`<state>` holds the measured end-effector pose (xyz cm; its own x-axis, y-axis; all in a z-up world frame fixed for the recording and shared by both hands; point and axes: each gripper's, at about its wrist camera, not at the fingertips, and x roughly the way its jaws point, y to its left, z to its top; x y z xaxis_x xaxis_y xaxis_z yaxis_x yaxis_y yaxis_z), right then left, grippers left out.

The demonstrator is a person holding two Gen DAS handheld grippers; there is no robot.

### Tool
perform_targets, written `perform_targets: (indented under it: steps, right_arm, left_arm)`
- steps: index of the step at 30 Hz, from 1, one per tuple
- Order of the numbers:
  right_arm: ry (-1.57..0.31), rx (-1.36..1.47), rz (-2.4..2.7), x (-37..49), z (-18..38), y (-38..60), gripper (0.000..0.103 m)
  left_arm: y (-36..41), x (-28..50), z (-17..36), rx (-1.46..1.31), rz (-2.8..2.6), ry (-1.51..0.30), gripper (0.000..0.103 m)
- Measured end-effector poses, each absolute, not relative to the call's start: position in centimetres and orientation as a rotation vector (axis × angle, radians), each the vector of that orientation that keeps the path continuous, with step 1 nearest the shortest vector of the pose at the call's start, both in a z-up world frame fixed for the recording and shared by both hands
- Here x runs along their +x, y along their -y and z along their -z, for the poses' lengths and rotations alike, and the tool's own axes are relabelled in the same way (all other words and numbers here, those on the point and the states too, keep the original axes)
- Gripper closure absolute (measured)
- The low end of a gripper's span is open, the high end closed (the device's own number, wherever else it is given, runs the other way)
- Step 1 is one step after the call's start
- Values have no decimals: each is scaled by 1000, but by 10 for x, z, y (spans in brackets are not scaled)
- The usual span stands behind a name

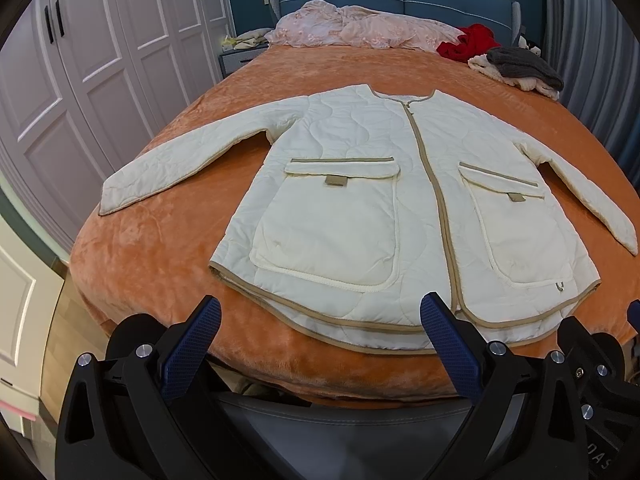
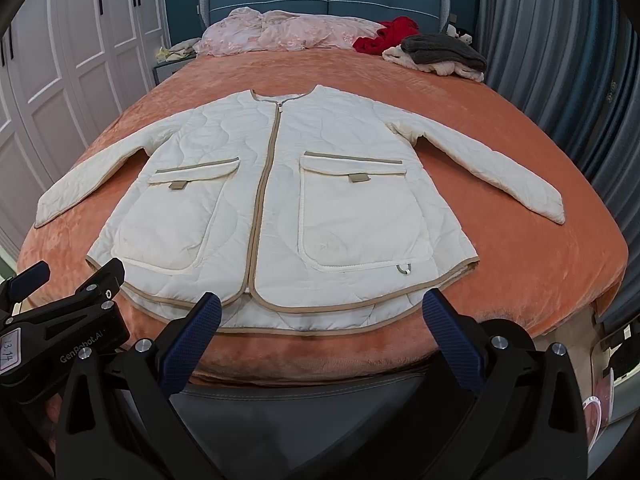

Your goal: Fold large clothes

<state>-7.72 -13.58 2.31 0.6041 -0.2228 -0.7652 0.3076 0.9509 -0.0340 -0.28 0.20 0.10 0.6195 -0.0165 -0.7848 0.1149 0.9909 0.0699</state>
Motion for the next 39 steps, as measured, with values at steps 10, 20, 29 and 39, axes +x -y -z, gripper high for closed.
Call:
perform_targets:
  steps: [10,20,29,39]
  right_arm:
    - [-871,103,307,-77,-23,136,5]
    - [-873,102,305,-76,-23,138,5]
    - [-873,100,305,-75,-23,138,5]
    - [-889,108,296,-70,-19,141,5]
  left_arm:
    - [-2,-3,-1,119,76,-900,5]
    - [-5,-3,1,117,75,-904,5]
    - [-8,-2,2,115,73,-902,5]
    - [-9,4,6,114,59,-918,5]
